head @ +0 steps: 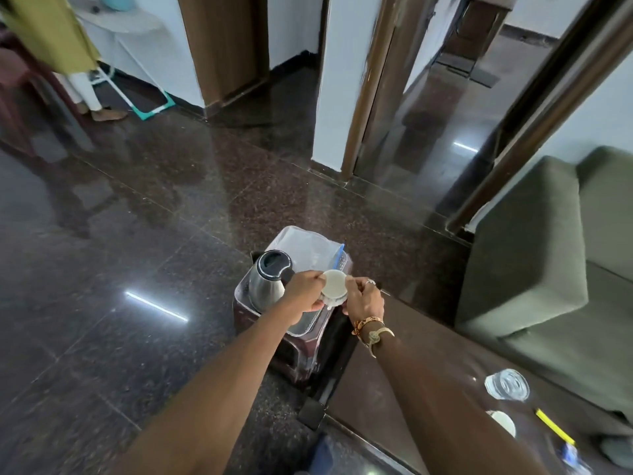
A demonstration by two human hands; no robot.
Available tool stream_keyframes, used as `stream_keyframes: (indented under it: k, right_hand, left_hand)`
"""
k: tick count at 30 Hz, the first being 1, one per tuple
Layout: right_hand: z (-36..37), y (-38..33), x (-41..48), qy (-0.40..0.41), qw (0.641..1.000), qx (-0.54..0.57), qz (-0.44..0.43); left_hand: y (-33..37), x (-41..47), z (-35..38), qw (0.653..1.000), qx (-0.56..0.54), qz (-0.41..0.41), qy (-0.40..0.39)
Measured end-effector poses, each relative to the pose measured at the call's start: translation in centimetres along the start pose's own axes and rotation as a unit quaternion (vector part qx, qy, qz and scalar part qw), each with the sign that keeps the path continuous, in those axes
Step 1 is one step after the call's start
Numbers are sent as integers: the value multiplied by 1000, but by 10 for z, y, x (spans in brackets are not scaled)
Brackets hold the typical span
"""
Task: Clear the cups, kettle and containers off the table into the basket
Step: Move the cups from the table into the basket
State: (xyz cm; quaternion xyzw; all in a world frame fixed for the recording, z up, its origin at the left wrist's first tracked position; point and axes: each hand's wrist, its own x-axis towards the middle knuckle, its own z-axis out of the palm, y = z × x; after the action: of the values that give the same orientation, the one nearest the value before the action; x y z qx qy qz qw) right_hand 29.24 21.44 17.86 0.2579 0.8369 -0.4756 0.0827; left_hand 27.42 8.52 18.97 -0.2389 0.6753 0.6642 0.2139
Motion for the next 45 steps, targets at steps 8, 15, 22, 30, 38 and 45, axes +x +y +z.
stream_keyframes:
  k: [8, 15, 22, 30, 38, 45]
  right_hand:
    - [-3, 1, 52, -6, 1000, -11, 3]
    - [4, -53, 99, -5, 999, -7, -33]
    - [58, -70, 141, -16, 1000, -7, -9]
    - [150, -71, 215, -65, 996, -35, 40]
    - [216, -48, 280, -96, 991, -56, 68]
    - [248, -16, 318, -100, 989, -58, 94]
  left_hand:
    - [10, 42, 23, 997, 69, 12, -32]
    - [61, 90, 10, 999, 39, 25, 12]
    - [72, 164, -26, 997, 26, -65, -17]
    - [70, 259, -72, 992, 69, -108, -3]
    - [30, 343, -92, 989, 75, -129, 22]
    - [1, 385, -87, 973, 210, -92, 3]
